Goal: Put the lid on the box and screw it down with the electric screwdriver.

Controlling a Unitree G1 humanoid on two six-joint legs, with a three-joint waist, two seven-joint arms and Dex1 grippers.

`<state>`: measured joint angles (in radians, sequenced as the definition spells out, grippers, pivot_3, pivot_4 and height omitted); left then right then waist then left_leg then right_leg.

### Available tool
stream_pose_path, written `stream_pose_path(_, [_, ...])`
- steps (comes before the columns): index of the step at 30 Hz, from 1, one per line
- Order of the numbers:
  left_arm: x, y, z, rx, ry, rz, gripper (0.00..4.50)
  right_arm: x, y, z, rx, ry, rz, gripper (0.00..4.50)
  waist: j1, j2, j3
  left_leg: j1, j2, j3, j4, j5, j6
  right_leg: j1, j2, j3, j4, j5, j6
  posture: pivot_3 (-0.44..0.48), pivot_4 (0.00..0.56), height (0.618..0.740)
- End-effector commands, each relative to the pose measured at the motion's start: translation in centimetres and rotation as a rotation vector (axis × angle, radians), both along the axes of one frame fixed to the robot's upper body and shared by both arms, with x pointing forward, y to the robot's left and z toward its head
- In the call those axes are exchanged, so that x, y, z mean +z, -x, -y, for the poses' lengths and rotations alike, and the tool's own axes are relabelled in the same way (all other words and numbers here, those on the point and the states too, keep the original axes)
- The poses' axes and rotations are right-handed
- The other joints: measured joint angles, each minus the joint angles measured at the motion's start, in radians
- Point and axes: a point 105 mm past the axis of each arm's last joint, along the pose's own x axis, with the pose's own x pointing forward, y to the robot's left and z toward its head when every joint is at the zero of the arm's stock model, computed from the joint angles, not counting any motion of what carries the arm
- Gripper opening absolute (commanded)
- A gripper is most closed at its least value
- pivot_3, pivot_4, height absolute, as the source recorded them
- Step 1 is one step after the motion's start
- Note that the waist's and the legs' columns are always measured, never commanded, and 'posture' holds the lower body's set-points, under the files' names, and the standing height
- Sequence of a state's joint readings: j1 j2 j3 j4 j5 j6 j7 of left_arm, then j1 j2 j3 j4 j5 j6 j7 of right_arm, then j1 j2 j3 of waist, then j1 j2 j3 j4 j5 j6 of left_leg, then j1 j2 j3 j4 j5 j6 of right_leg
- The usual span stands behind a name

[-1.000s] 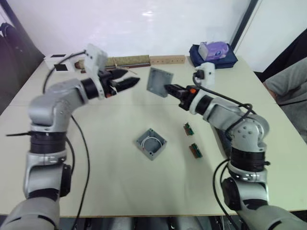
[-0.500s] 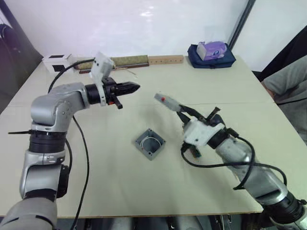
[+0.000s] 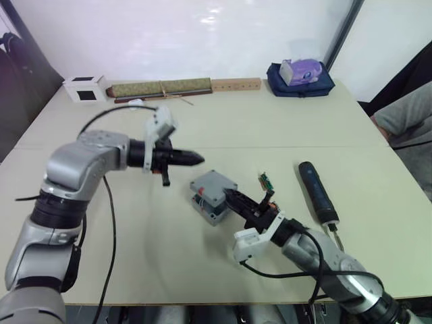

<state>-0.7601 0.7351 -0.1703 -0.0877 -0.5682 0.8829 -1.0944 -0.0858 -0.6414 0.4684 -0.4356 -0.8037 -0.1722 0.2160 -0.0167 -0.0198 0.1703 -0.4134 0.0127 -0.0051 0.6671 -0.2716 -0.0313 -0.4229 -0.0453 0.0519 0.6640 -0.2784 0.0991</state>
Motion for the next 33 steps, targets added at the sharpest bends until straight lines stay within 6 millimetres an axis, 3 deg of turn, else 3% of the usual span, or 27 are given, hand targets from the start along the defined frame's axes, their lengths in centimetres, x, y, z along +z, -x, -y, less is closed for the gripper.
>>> stream_pose_path(1, [0.2, 0.1, -0.2, -0.011, -0.024, 0.040, 0.10, 0.8, 0.1, -0.5, 0.017, 0.000, 0.031, 0.14, 0.000, 0.000, 0.000, 0.001, 0.000, 0.000, 0.000, 0.000, 0.000, 0.000, 0.000, 0.000, 0.000, 0.000, 0.000, 0.000, 0.150, 0.740])
stream_pose_path(13, [-0.6, 0.5, 0.3, -0.019, -0.033, 0.024, 0.10, 0.1, -0.7, 0.6, -0.003, 0.061, 0.063, 0.14, 0.000, 0.000, 0.000, 0.002, 0.000, 0.000, 0.000, 0.000, 0.000, 0.002, 0.000, 0.000, 0.000, 0.000, 0.000, 0.000, 0.150, 0.740])
stream_pose_path(20, [-1.0, 0.6, 0.6, -0.017, -0.027, 0.016, 0.10, -1.0, -0.6, 0.1, 0.006, 0.066, 0.022, 0.14, 0.000, 0.000, 0.000, 0.004, 0.000, 0.000, 0.000, 0.000, 0.000, 0.004, 0.000, 0.000, 0.000, 0.000, 0.000, 0.000, 0.150, 0.740])
stream_pose_path(33, [-5.2, 0.6, 0.8, -0.081, -0.220, 0.064, 0.10, -3.0, 0.1, -0.4, 0.008, 0.105, -0.042, 0.14, 0.001, 0.000, -0.001, 0.009, 0.000, 0.000, 0.000, 0.000, 0.000, 0.011, 0.000, -0.001, -0.001, 0.000, -0.001, 0.000, 0.150, 0.740])
